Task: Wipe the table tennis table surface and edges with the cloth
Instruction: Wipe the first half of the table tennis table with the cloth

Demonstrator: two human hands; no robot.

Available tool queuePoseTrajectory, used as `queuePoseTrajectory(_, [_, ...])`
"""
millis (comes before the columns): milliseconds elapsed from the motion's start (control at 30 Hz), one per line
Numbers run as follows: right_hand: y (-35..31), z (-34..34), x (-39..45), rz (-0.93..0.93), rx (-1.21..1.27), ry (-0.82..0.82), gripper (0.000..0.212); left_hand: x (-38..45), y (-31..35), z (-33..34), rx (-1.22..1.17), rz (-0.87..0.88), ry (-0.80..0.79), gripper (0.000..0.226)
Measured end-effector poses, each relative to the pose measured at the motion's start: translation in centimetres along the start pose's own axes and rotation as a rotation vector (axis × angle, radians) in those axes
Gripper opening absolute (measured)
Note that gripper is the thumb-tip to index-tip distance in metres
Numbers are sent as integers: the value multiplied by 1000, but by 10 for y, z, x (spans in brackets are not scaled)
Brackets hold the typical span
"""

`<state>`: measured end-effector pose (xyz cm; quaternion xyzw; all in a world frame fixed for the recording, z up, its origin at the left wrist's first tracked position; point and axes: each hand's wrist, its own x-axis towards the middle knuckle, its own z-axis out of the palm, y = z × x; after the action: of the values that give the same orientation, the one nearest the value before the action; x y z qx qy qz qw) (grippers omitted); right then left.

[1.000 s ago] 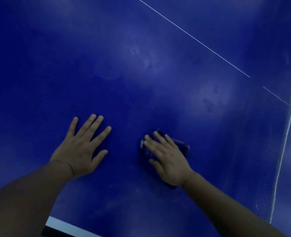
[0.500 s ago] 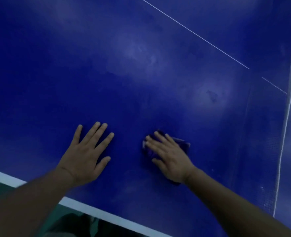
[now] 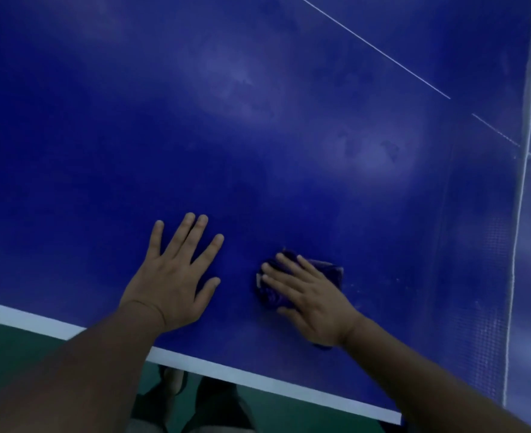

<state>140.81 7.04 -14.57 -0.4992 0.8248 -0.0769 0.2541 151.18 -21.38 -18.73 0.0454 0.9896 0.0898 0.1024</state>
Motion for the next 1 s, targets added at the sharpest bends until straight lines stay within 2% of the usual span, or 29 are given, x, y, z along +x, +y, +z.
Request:
queuePoseTrajectory(100, [15, -17, 15, 154, 44, 56, 57, 0, 1, 0, 7, 4, 13, 71])
queuePoseTrajectory(200, [-13, -5, 40, 315, 78, 180, 58, 0, -1, 0, 14, 8, 20, 70])
queuePoseTrajectory(267, [-42, 15, 38, 265, 90, 202, 60, 0, -1, 1, 13, 9, 17, 71])
queuePoseTrajectory(333, [-61, 33, 17, 111, 53, 132, 61, 0, -1, 1, 9, 9, 2, 71])
queuePoseTrajectory(433, [-39, 28, -7, -45, -43, 6, 61, -2, -3, 0, 9, 7, -27, 72])
queuePoseTrajectory(533, [-16, 7, 2, 8, -29, -14, 60, -1, -4, -3, 34, -2, -69, 74])
queuePoseTrajectory(700, [-52, 19, 38, 268, 31, 196, 59, -21, 2, -3, 48, -2, -36, 70])
queuePoseTrajectory(767, [-77, 39, 30, 222, 43, 214, 60, -37, 8, 2, 21, -45, 0, 69])
queuePoseTrajectory(833, [-88, 57, 1, 96, 16, 149, 62, -44, 11, 7, -3, -57, 9, 68])
queuePoseTrajectory(933, [-62, 56, -40, -13, -76, 29, 66, -42, 9, 6, -9, -53, 4, 67])
queuePoseTrajectory(1000, [-39, 40, -46, 37, -103, 6, 61, -42, 9, 6, -2, -53, -7, 67])
